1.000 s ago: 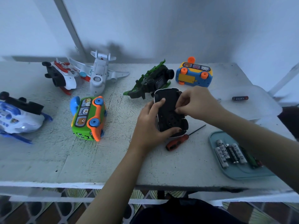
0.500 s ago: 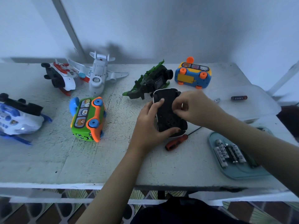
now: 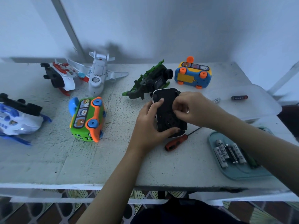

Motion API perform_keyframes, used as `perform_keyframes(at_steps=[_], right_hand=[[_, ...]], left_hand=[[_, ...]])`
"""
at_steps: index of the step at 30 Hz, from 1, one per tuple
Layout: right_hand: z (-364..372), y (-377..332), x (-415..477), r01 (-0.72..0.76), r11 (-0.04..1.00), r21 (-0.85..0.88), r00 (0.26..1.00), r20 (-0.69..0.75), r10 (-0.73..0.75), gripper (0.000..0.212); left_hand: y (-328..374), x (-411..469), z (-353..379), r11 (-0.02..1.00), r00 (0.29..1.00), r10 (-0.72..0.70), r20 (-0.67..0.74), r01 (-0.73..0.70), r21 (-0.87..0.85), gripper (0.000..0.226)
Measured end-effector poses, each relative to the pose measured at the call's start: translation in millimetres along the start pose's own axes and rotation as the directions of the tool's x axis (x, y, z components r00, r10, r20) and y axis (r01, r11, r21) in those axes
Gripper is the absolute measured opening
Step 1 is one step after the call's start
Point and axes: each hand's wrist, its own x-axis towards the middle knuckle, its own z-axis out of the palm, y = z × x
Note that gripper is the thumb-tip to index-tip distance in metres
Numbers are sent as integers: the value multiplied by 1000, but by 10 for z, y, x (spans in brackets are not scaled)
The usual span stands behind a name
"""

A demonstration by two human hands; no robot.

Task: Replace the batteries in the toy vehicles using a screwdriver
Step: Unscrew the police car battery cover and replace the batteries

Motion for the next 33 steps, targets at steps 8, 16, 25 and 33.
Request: perform_keyframes(at_steps=[8, 16, 25, 33], right_hand=[[32, -13, 48, -130, 988, 84, 991, -21, 132, 8], [72, -23, 0, -224, 960, 165, 964, -106, 243, 8], [68, 16, -87, -243, 948, 204, 952, -139, 273, 6], [-23, -171, -292, 52, 994, 97, 975, -220, -29, 16]], left_hand=[[-10, -1, 3, 1000, 1000, -25, 4, 25, -5, 91], [4, -1, 11, 1000, 1000, -28, -1, 28, -13, 91], [11, -3, 13, 1000, 1000, -16, 1, 16, -16, 92], [-13, 0, 40, 986, 1000, -13, -5, 12, -168, 83]])
